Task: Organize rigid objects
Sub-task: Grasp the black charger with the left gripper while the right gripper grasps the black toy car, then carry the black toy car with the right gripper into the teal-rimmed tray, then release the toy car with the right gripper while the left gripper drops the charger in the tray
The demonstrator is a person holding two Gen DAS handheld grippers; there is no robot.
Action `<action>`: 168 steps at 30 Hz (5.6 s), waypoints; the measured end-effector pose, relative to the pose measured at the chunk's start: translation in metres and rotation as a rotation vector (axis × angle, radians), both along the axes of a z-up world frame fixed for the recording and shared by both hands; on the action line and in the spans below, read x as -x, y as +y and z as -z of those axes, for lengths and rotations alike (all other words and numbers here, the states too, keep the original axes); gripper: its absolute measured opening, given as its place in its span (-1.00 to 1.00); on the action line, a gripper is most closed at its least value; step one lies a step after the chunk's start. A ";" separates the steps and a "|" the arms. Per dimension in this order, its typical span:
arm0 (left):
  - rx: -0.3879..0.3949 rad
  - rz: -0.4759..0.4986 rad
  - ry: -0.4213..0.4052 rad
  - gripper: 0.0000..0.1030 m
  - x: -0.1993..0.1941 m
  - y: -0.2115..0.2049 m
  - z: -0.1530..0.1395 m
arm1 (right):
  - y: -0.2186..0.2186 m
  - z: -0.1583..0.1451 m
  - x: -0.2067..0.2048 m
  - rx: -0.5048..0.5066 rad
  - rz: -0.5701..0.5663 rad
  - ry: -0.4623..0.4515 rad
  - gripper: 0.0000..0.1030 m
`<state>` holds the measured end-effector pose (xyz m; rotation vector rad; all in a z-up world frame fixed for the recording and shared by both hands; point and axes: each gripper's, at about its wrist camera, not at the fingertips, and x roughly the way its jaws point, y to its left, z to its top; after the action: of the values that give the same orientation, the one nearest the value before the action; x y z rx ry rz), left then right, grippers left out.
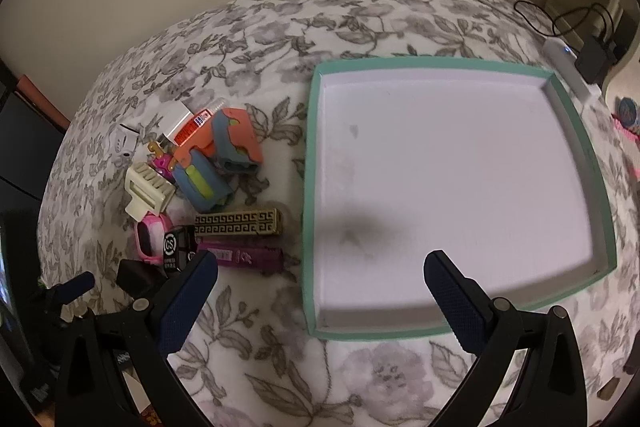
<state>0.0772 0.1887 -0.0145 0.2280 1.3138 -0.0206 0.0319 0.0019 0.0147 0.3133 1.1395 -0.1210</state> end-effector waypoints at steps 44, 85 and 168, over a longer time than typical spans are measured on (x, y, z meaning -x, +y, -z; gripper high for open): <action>0.127 -0.313 -0.045 0.15 -0.017 0.104 -0.015 | 0.113 0.037 -0.041 0.012 -0.121 0.167 0.33; 0.089 -0.242 -0.030 0.15 -0.024 0.091 -0.013 | 0.120 0.033 -0.040 -0.022 -0.177 0.108 -0.33; 0.157 0.190 -0.035 0.77 -0.061 -0.224 -0.033 | -0.180 -0.007 -0.013 0.227 0.229 0.072 -0.03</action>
<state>0.1384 -0.0353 0.0189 0.2173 1.2457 -0.2786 0.0447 -0.1784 0.0215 0.2374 1.1456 -0.4631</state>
